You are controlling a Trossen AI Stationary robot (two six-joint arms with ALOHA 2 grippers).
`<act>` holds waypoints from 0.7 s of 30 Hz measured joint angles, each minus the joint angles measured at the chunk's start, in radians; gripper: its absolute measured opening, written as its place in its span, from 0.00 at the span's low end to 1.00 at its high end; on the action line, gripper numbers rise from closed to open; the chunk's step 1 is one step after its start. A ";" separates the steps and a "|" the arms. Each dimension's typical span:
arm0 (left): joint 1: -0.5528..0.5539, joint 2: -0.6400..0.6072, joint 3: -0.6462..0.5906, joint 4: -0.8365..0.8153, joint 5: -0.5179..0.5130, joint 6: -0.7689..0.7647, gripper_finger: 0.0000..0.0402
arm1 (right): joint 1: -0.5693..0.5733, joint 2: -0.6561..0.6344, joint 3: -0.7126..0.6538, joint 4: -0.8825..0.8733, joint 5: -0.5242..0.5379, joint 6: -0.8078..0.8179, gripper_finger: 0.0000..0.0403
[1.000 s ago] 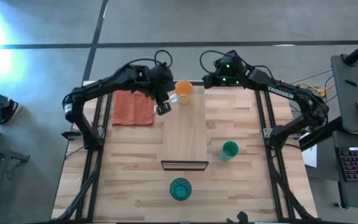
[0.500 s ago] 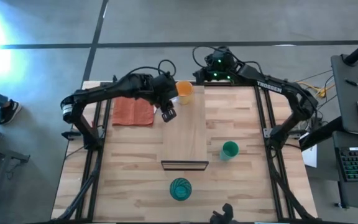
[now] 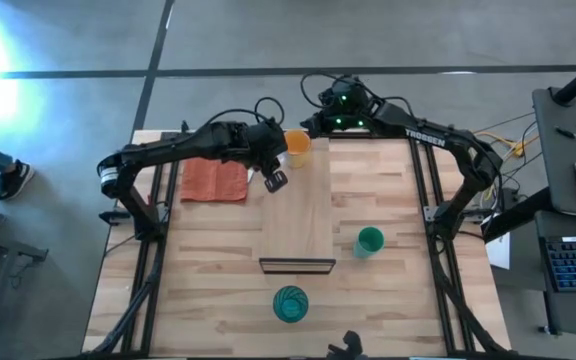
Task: Stack small to large cups/mugs on shelf
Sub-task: Put the yellow mug on the shelf
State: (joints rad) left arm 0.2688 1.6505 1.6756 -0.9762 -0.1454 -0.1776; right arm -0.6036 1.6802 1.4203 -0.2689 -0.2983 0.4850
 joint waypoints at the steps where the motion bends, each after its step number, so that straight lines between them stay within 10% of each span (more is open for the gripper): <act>1: 0.002 0.000 0.000 0.000 -0.001 0.000 0.00 | 0.002 0.000 -0.001 -0.014 0.000 -0.004 0.02; 21: 0.030 0.000 -0.073 0.128 -0.023 0.061 0.00 | 0.041 -0.030 -0.002 -0.172 0.042 -0.052 0.02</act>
State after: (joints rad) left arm 0.2993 1.6505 1.6023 -0.8487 -0.1686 -0.1167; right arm -0.5629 1.6500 1.4181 -0.4409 -0.2567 0.4335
